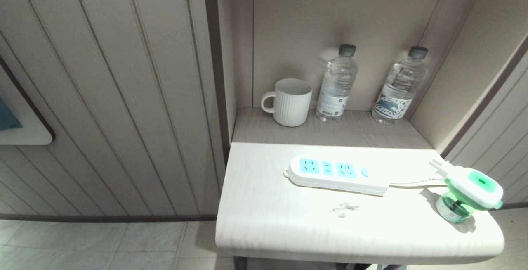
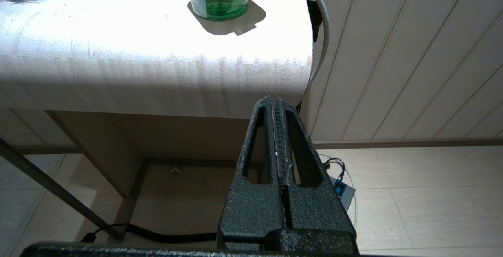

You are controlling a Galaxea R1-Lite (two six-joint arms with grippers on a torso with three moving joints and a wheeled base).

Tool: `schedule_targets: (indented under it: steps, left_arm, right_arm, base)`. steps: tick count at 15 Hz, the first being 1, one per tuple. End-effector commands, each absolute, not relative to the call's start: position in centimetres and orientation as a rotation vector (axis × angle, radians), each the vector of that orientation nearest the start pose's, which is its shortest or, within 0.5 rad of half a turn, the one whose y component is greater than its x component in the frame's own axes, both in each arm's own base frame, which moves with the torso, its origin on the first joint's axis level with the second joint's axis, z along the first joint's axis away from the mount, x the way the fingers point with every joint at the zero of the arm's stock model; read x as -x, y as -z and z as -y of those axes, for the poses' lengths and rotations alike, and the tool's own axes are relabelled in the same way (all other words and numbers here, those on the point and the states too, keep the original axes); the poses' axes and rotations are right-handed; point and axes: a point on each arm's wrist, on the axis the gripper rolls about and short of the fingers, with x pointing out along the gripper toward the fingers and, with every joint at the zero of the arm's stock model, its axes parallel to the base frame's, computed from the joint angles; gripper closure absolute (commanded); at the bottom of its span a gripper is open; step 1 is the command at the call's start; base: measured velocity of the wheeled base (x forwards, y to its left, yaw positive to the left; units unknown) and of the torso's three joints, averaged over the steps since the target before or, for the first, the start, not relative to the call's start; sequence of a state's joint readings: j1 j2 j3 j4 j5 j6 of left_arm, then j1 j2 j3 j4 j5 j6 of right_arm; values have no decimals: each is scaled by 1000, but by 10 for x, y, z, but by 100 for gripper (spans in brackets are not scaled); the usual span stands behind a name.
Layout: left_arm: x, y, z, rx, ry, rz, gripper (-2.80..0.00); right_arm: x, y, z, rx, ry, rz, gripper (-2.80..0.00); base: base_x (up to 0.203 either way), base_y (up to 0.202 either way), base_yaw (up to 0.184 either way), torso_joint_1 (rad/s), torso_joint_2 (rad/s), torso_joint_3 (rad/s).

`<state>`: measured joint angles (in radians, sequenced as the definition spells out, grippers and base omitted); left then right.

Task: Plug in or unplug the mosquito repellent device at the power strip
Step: Pick up the mosquito repellent liquid

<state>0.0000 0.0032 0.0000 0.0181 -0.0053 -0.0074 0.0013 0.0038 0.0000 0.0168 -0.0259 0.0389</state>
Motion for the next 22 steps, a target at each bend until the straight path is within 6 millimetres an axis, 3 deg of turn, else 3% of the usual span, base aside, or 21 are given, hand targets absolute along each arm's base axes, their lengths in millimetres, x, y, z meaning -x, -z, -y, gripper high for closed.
schedule_targets:
  steps: [1, 22]
  left_arm:
    - [22, -74, 0, 8, 6, -23, 0]
    - [23, -74, 0, 3, 8, -21, 0]
  right_arm:
    - [22, -74, 1, -38, 25, -23, 0]
    - [23, -75, 1, -24, 20, -16, 0]
  base:
    - [0, 0, 0, 0, 0, 0]
    - [0, 0, 0, 0, 0, 0]
